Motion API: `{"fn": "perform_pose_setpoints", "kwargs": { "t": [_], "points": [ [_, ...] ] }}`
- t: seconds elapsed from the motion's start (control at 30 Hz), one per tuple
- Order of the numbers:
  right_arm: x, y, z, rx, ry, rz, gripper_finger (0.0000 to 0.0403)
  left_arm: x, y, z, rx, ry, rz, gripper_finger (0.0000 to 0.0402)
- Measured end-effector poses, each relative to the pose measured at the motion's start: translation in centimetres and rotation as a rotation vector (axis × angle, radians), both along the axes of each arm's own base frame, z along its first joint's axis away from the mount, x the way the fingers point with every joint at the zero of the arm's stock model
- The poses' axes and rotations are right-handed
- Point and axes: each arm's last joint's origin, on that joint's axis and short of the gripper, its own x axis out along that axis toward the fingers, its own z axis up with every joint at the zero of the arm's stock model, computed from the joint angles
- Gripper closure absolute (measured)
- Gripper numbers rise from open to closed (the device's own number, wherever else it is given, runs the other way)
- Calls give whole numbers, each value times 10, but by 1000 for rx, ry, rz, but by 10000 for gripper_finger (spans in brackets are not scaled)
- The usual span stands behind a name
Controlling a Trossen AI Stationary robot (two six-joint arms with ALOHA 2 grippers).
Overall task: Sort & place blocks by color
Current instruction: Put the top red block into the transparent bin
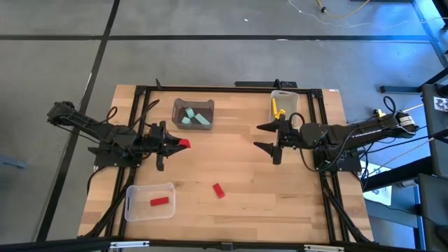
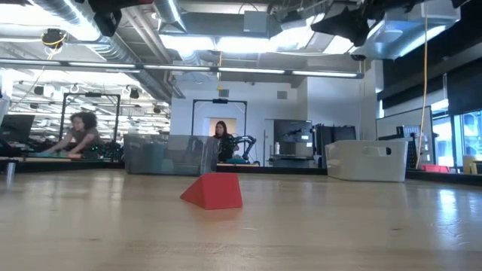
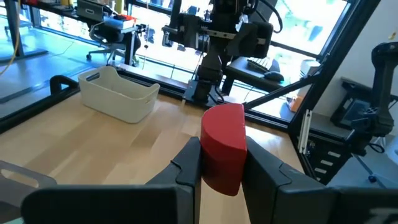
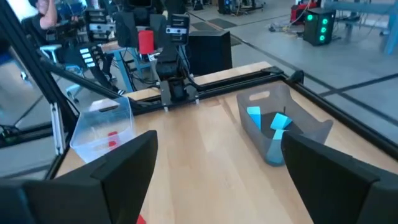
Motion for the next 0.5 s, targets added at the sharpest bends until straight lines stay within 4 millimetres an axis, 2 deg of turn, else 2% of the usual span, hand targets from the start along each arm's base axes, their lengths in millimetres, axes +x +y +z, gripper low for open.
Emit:
{"fn": "perform_pose_setpoints", "kwargs": {
  "t": [0.37, 0.5],
  "points": [
    [0, 0, 0, 23, -4, 6, 61, 0, 0, 0, 20, 6, -5, 333],
    [0, 0, 0, 24, -4, 6, 61, 3, -5, 0, -25, 95, -112, 333]
  ]
}}
